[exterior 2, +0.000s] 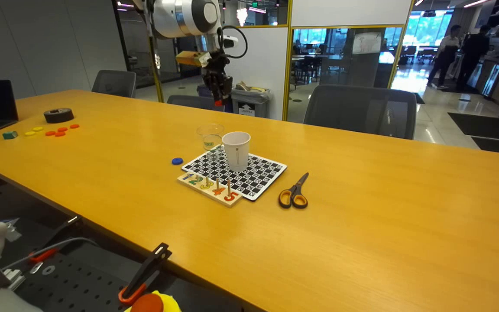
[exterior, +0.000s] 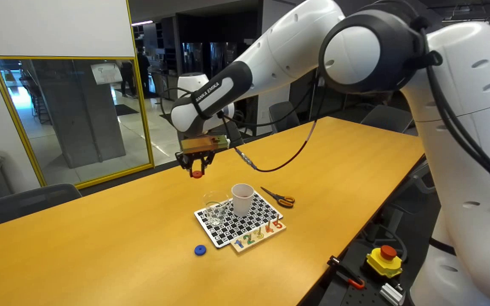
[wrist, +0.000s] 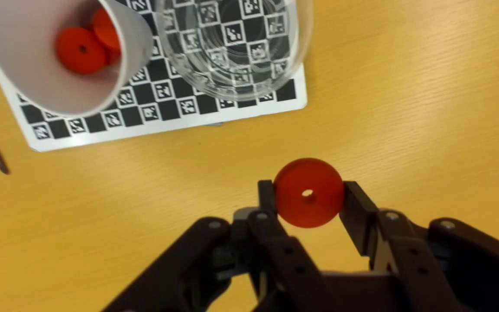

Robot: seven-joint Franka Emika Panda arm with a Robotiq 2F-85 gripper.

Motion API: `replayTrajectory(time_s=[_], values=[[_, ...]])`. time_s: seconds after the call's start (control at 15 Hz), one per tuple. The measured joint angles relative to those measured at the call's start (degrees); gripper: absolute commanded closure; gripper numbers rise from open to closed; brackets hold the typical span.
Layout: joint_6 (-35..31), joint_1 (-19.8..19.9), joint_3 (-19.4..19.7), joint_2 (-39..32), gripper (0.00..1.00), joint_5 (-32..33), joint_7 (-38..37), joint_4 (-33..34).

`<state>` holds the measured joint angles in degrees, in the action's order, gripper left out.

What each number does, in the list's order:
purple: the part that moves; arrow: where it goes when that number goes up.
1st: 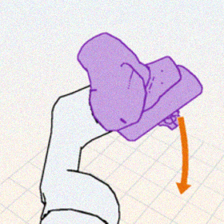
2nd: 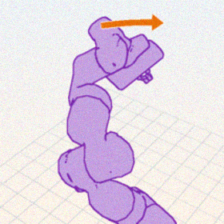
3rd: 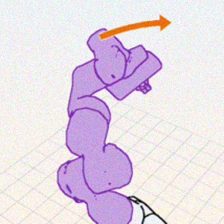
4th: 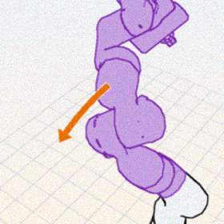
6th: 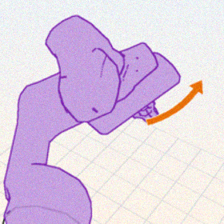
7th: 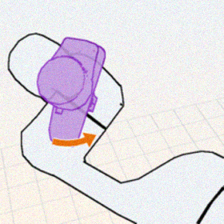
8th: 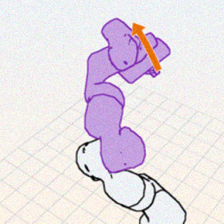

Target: Pick the rings and put them in the cup

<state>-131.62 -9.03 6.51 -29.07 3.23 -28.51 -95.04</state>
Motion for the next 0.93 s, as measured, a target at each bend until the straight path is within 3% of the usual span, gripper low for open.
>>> replayTrajectory(time_s=[0.47,0.93], values=[[-3.08,1.91,3.77,12.04,0.82,2.62,-10.59,-19.57],[-6.99,4.21,3.79,12.65,0.82,3.27,-14.17,-27.01]])
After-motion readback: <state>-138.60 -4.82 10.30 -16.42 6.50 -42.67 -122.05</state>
